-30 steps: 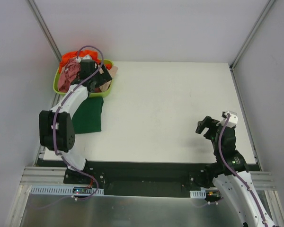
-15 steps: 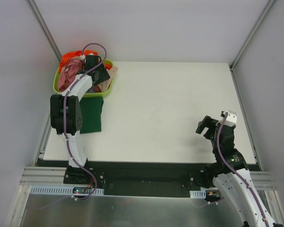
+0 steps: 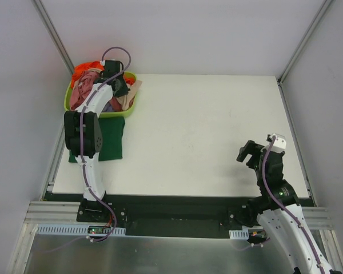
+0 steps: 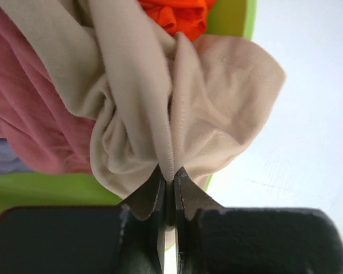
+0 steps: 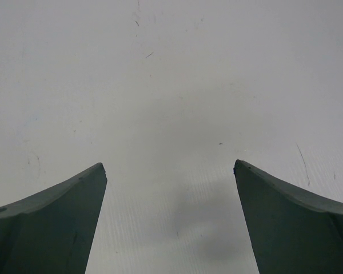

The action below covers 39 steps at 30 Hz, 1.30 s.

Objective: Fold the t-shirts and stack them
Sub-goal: Grab crumpled tshirt from bin with the left arm, then move the tshirt to the center of the board

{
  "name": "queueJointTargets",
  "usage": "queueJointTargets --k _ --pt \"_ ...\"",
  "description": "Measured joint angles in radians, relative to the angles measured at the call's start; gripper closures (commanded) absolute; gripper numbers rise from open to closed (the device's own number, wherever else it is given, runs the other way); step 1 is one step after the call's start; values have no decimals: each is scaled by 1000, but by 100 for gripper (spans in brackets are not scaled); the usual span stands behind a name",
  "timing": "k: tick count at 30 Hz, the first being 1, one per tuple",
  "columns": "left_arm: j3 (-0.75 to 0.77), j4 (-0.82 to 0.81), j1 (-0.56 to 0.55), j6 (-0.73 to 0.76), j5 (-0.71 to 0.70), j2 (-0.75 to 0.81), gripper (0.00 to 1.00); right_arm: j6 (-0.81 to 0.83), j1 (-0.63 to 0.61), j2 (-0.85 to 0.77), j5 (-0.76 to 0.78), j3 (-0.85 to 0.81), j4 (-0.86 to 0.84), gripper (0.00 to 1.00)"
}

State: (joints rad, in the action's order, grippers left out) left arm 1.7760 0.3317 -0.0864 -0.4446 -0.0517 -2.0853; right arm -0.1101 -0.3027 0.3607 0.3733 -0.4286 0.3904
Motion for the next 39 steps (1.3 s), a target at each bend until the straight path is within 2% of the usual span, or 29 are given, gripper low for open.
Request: queueJointTargets --k 4,9,14,20,27,33,39 --pt "-1 33 -12 43 31 81 100 0 0 -5 0 0 3 4" --pt "10 51 -44 97 87 275 100 0 0 -6 -8 0 4 4" --pt "100 45 -59 129 185 439 100 0 0 -19 -14 0 5 4" --pt "314 22 -60 146 238 465 100 -1 0 -42 -16 0 7 4" --pt "399 -29 -65 116 299 472 100 -1 0 -44 -23 0 7 4" --pt "452 -103 -65 -10 523 469 100 -1 0 -43 -24 0 7 4" --pt "492 -312 -120 -225 843 458 100 -1 0 -56 -27 0 7 4"
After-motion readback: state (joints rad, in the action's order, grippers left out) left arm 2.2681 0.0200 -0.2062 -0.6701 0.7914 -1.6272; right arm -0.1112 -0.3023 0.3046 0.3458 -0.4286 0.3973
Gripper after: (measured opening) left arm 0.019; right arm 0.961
